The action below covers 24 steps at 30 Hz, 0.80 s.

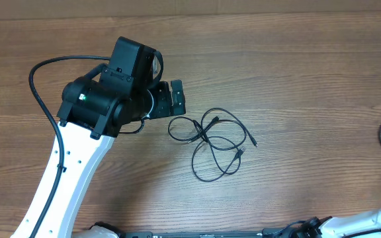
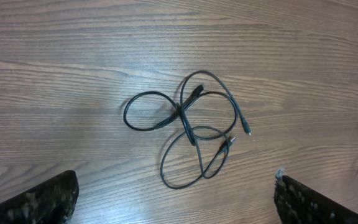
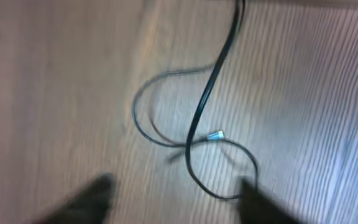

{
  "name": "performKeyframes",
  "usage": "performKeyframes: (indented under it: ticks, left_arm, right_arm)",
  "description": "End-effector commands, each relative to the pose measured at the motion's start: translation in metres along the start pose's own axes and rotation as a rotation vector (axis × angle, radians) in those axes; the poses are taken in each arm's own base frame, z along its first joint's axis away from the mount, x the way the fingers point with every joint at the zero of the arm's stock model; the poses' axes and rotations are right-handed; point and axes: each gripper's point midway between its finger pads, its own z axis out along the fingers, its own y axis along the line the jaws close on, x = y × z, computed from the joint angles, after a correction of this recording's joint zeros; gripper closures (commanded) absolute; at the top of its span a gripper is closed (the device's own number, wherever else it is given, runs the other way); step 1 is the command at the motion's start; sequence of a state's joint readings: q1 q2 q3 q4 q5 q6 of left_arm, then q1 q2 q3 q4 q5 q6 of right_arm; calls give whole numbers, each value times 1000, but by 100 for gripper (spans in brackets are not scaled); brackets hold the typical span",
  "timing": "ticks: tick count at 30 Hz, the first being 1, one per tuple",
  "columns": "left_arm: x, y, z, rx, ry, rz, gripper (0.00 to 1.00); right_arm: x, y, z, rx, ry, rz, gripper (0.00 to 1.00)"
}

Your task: Untangle cables

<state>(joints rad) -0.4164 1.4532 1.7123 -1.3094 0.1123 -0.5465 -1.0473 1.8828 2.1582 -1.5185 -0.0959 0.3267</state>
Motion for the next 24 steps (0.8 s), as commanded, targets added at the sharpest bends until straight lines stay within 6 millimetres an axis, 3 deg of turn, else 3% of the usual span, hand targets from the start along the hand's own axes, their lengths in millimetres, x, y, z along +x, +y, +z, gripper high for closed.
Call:
performKeyframes:
  ticks: [1, 7, 13, 15, 19, 23, 24]
  left_arm:
    - [-5, 2, -6, -7, -30, 8, 0]
    - [-5, 2, -6, -7, -29, 9, 0]
    - [-5, 2, -6, -8, -29, 9, 0]
    - [-5, 2, -6, -8, -29, 9, 0]
    - [-4, 3, -6, -11, -26, 9, 0]
    - [-7, 8, -6, -39, -43, 8, 0]
    - [-10, 13, -7, -67, -60, 7, 0]
  right_arm:
    - [6, 4, 10, -29, 58, 9, 0]
    - [28, 24, 8, -157, 164, -82, 0]
    - [65, 62, -11, -434, 289, -303, 0]
    - [77, 83, -19, -542, 291, -429, 0]
    - [100, 108, -19, -553, 319, -542, 0]
    - [151, 148, -20, -550, 378, -741, 0]
    - [173, 161, -20, -538, 400, -817, 0]
